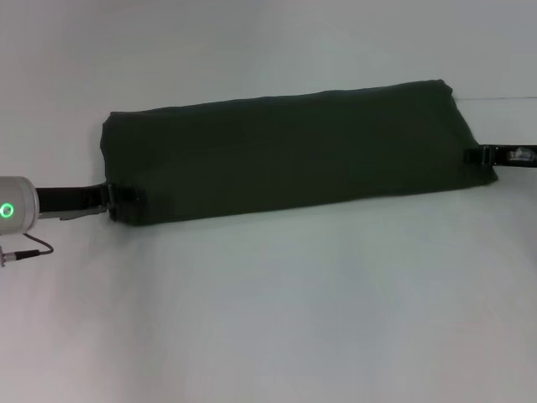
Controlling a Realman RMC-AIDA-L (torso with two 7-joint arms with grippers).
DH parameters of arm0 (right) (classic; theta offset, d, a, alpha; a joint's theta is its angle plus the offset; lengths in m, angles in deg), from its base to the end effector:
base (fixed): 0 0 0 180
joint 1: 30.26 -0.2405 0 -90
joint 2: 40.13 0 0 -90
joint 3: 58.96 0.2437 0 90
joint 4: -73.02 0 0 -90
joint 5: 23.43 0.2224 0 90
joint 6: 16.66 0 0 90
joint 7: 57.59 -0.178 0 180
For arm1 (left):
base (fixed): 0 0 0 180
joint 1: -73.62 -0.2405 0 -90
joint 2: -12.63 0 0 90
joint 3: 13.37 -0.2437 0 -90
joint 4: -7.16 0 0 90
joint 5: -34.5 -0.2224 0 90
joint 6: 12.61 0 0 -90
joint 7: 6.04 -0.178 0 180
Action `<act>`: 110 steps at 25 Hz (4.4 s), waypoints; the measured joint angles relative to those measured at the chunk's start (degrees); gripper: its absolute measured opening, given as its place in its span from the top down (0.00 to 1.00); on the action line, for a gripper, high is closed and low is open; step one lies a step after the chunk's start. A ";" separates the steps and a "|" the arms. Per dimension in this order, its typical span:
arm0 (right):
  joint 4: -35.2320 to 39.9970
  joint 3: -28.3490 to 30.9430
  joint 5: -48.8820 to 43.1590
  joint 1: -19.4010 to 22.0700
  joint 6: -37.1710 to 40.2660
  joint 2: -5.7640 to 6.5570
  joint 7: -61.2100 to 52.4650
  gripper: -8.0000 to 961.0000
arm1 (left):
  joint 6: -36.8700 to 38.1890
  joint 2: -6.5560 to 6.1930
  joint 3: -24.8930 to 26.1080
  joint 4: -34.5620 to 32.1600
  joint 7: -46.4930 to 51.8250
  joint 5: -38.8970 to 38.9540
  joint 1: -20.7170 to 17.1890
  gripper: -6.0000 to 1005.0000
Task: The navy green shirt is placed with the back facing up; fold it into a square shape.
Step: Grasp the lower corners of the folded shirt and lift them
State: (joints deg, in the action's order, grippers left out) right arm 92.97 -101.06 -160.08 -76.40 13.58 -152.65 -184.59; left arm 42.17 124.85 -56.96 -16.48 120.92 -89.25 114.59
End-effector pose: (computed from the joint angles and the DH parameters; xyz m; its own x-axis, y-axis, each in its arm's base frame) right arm 0.3335 0.4778 0.0111 0.4586 -0.7050 -0.5410 -0.8091 -0.0795 -0.5823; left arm -0.3061 0.4332 -0.0159 0.2711 0.8107 0.5190 0.9588 -0.1796 -0.2204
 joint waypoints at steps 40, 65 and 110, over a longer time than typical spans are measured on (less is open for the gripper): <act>-0.44 0.08 -3.86 -0.91 9.04 4.58 -8.21 0.64 | -1.60 -0.17 -0.56 0.70 1.80 -2.72 -0.05 0.97; -1.11 0.00 -4.14 -0.81 3.55 1.22 -6.51 0.67 | -1.52 0.01 -0.56 0.70 1.49 -2.72 -0.28 0.97; -2.42 -1.41 -4.82 -1.11 2.46 0.79 -4.70 0.77 | -0.89 -0.09 -0.17 0.44 1.45 -2.73 -0.47 0.98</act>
State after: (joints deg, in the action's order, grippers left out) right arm 90.55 -102.47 -164.90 -77.51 16.04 -151.86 -189.29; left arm 41.28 124.77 -57.13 -16.04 122.37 -91.98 114.13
